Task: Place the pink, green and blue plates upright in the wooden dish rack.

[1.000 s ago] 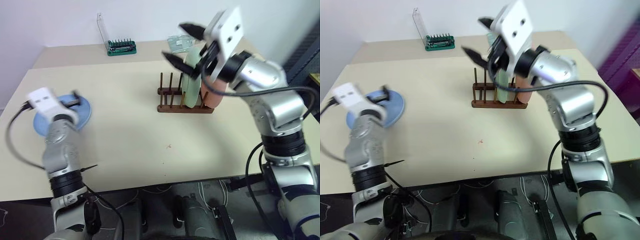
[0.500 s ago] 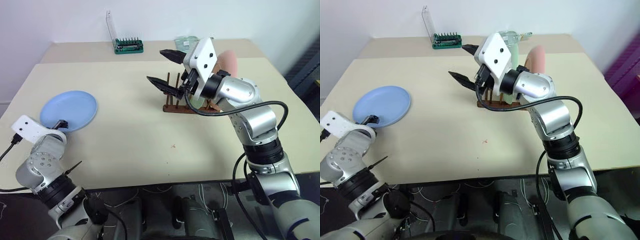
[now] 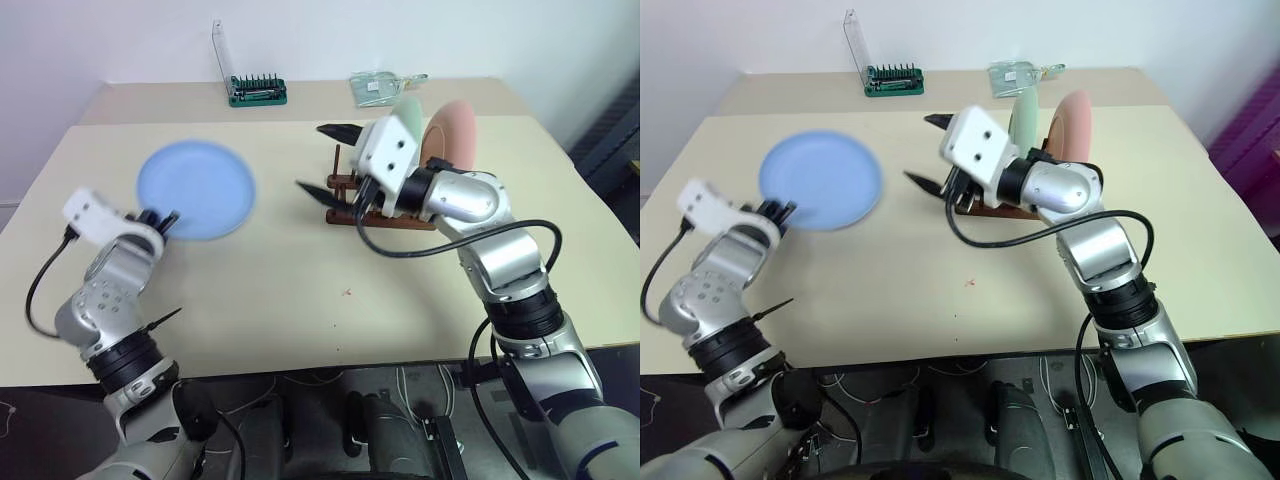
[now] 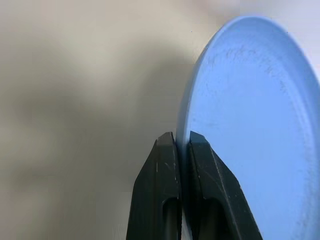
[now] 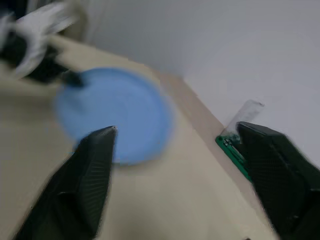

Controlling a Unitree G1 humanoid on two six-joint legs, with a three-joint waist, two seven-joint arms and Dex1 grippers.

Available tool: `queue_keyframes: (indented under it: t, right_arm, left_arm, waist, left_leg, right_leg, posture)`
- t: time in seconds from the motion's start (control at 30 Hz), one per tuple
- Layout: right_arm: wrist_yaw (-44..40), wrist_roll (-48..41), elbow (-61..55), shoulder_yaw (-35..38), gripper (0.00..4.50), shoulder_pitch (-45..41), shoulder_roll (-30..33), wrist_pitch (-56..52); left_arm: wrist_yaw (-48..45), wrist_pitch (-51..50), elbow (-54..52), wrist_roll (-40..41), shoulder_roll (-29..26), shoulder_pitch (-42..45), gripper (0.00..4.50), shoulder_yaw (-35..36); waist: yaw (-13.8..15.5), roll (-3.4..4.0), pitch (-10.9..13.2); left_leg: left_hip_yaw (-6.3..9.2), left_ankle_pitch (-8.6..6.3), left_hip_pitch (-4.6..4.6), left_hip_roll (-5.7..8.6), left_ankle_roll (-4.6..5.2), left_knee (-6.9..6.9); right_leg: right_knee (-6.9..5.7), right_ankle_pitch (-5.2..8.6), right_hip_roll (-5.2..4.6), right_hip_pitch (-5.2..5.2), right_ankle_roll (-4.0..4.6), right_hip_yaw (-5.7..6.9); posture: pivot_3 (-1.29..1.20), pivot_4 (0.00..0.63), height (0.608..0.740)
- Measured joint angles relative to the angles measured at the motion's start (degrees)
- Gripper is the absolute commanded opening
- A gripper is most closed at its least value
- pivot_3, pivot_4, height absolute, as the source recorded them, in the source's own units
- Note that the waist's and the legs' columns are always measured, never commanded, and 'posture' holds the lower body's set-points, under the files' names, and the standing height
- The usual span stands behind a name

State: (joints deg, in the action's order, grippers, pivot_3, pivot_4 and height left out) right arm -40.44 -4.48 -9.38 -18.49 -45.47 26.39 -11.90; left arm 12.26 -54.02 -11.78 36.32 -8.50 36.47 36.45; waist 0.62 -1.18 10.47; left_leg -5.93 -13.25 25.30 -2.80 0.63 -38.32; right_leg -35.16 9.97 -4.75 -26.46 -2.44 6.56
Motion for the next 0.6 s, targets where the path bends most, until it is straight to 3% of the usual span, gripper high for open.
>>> queue_keyframes:
  t: [0.2,0.43,0.53,0.6]
  right_arm:
    - [2.64,16.63,11.35,-8.64,4.47,-4.01,-0.63,16.68]
    - [11.74,29.71,25.03,-10.08,4.47,-8.55,-1.86,27.98]
    - [14.38,32.99,28.01,-10.07,3.62,-10.01,-2.27,29.93]
    - [15.21,34.21,29.01,-10.06,2.67,-10.22,-2.73,30.29]
  left_arm:
    - [1.53,-0.58,-5.4,2.21,1.68,5.58,0.0,-7.25]
    - [3.06,-3.04,-8.09,4.93,1.76,6.54,0.0,-8.78]
    - [3.2,-3.49,-8.54,5.87,1.68,6.54,0.0,-8.79]
    - [3.17,-3.89,-8.57,6.26,1.38,6.54,0.0,-8.84]
  waist:
    - [-0.89,0.0,0.0]
    - [-1.26,-0.04,0.03]
    - [-1.25,-0.04,0.03]
    - [-1.25,-0.04,0.03]
  left_leg:
    - [-0.04,0.04,-0.05,0.04,-0.04,0.07]
    - [-0.05,0.08,-0.03,0.03,-0.09,0.08]
    - [-0.04,0.09,-0.03,0.03,-0.11,0.07]
    - [-0.04,0.09,-0.03,0.03,-0.11,0.08]
  right_leg:
    - [-0.01,0.0,0.08,-0.01,-0.01,-0.06]
    - [-0.01,0.0,0.07,-0.02,-0.01,-0.06]
    - [-0.01,0.0,0.07,-0.01,-0.01,-0.05]
    - [-0.01,0.0,0.07,-0.01,-0.01,-0.05]
  posture:
    - [0.0,0.15,0.73]
    - [0.0,0.15,0.73]
    - [0.0,0.15,0.73]
    - [0.0,0.15,0.73]
